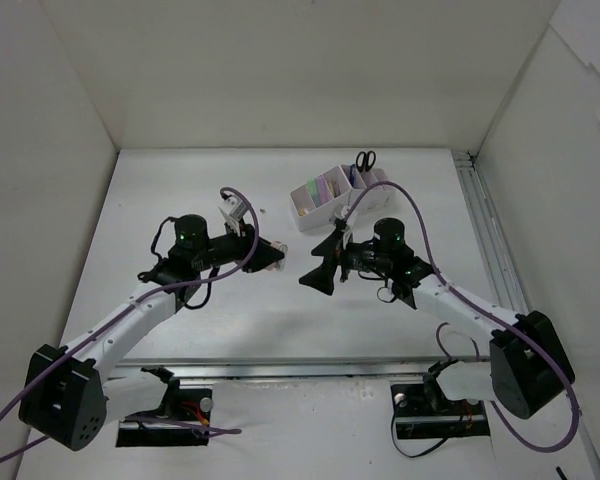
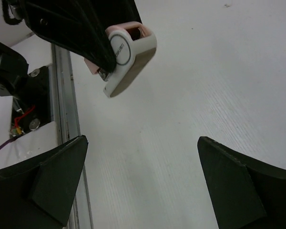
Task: Sort the stationery into containers
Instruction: Pick up the stapler from the center of the board, then place the stapler in the storage box.
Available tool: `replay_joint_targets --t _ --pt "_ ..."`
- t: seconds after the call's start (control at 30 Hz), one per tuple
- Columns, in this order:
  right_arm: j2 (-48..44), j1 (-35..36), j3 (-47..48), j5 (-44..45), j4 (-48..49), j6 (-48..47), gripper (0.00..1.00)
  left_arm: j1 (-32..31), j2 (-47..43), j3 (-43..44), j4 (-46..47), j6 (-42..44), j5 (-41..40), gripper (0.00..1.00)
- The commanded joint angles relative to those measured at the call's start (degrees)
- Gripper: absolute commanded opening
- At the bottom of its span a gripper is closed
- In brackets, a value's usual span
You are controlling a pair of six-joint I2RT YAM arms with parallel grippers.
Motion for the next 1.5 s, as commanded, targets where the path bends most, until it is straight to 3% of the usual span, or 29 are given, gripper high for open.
replay_joint_targets --t 0.0,0.33,0.47,0.57,0.6,0.67,0.8,0.97,1.0,1.03,1.07,1.13,1.17,1.27,1.37,1.47 --pt "4.48 2.2 5.25 -5.93 12.54 5.33 0.98 -0.77 1.14 0.48 17.27 -2.41 11.01 0.0" --pt "14.6 5.29 7.02 -2.07 33.87 19.22 0.98 -1.31 6.16 2.24 24.6 -4.97 13.92 0.0" --pt "18.02 5.28 6.76 -1.02 43.82 24.93 0.89 -1.31 5.72 2.06 24.34 -3.92 13.49 0.0" --pt "19.96 5.2 8.25 -2.86 47.52 28.18 0.67 -1.31 4.85 1.62 23.64 -3.56 12.26 0.0" --pt "20.4 5.11 8.43 -3.47 49.88 29.33 0.45 -1.31 4.58 1.54 22.59 -3.13 11.65 0.0" --pt "21.63 5.2 8.34 -4.35 52.35 31.78 0.24 -1.31 3.88 1.8 20.49 -2.43 9.36 0.0" --pt "23.31 5.11 7.55 -4.27 57.79 35.57 0.14 -1.31 3.17 2.76 16.61 -0.05 5.67 0.01" --pt "24.63 4.23 7.11 -4.18 61.86 38.13 0.0 -1.31 2.3 4.08 11.52 2.32 3.29 0.23" --pt "24.63 4.06 7.11 -4.01 61.85 38.21 0.0 -1.31 2.21 4.08 11.16 2.5 3.12 0.46" --pt "24.63 3.97 7.11 -3.92 61.94 38.39 0.0 -1.31 1.94 4.26 10.46 2.85 2.07 0.6" --pt "24.54 3.44 7.37 -4.18 61.86 38.48 0.0 -1.31 1.42 4.52 8.8 3.29 1.45 0.65" --pt "24.19 3.0 7.37 -4.09 61.5 38.74 0.0 -1.31 0.45 4.7 7.39 3.64 -0.39 0.93" --pt "24.01 1.87 7.29 -3.74 59.94 38.92 0.0 -1.31 0.1 4.87 5.9 4.34 -1.19 0.99" --pt "22.96 -1.99 6.93 -1.99 55.72 37.96 0.0 -1.31 -2.18 5.92 1.43 6.18 -6.27 0.99" --pt "19.9 -6.73 7.28 1.43 44.48 32.98 0.0 -1.31 -5.0 7.33 -4.37 7.77 -14.88 1.0" --pt "14.27 -11.14 10.51 9.13 24.74 23.13 0.0 -1.31 -8.07 7.51 -8.43 8.39 -23.06 1.0"
